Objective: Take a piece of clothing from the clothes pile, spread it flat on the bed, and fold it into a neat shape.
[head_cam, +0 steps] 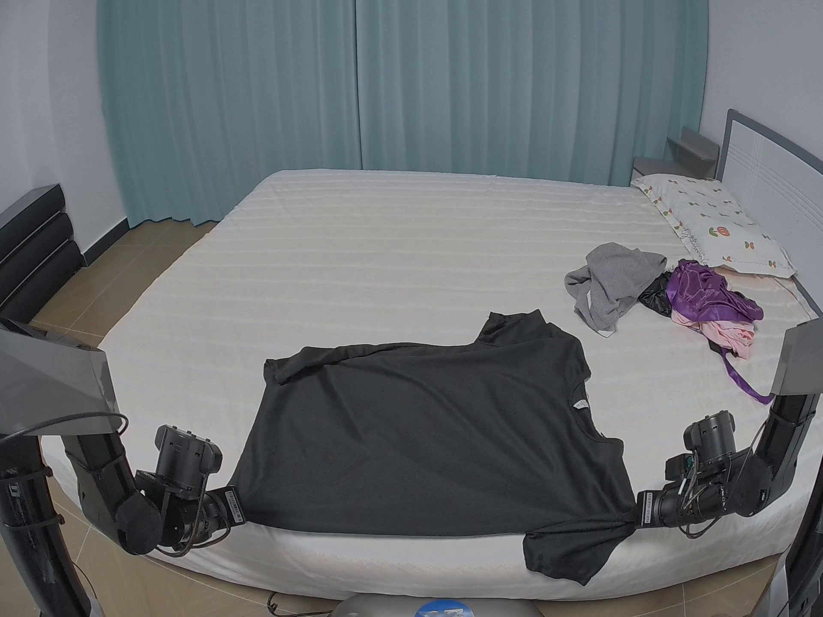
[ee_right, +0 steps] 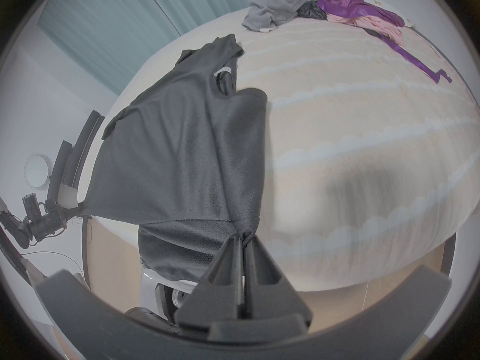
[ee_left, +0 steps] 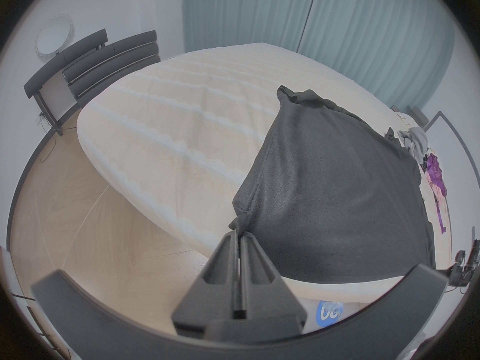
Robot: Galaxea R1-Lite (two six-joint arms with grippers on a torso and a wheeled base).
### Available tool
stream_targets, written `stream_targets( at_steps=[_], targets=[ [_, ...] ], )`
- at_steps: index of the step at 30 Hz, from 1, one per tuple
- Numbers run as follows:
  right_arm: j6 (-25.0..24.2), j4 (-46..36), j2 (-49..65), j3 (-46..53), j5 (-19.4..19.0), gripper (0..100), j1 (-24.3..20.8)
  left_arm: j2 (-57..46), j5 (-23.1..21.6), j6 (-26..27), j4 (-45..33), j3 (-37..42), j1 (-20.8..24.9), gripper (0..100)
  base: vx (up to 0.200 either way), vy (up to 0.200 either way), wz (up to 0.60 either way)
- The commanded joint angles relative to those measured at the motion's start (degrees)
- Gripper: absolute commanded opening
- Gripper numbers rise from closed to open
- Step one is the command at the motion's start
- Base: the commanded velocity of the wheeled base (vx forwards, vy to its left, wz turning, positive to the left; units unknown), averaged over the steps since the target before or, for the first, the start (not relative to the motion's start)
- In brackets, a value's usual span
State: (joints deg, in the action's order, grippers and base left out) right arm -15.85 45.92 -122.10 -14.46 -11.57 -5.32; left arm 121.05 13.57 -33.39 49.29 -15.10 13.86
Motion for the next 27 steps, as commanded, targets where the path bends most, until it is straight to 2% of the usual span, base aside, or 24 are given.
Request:
stream_targets(
  at_steps=[1, 6, 9, 13, 14, 16, 21, 27],
  targets=[
    [-0.2, 0.8, -0.4, -0.2, -0.2, 100, -0.3, 0.2, 0.0, -0.1, 0.1, -0.1, 0.1, 100, 0.0, 0.0, 0.0],
    [-1.0, 1.5, 0.0, -1.2, -2.3, 100, -0.4, -0.1, 0.0, -0.3, 0.2, -0.5, -0.1, 100, 0.0, 0.0, 0.0],
    [-4.7, 2.9, 2.4, -2.3, -4.3, 100, -0.4, -0.5, -0.3, -0.9, 0.5, -1.4, -0.5, 100, 0.0, 0.0, 0.0],
    [-12.6, 5.1, 5.2, -2.8, -6.5, 100, -0.5, -1.4, -0.6, -4.1, 1.0, -2.8, -0.9, 100, 0.0, 0.0, 0.0],
    [-12.6, 5.1, 5.2, -2.8, -6.5, 100, -0.5, -1.4, -0.6, -4.1, 1.0, -2.8, -0.9, 100, 0.0, 0.0, 0.0],
    [-16.0, 6.4, 5.6, -2.6, -7.8, 100, 0.0, -3.4, -1.9, -4.7, 1.0, -3.5, -1.9, 100, 0.0, 0.0, 0.0],
    [-20.1, 8.8, 4.8, -2.9, -9.1, 100, 0.7, -6.1, -7.0, -5.0, 1.0, -3.4, -2.0, 100, 0.0, 0.0, 0.0],
    [-22.0, 9.5, 4.4, -2.4, -9.8, 100, 1.2, -5.6, -7.8, -5.2, 1.0, -4.1, -2.8, 100, 0.0, 0.0, 0.0]
  ],
)
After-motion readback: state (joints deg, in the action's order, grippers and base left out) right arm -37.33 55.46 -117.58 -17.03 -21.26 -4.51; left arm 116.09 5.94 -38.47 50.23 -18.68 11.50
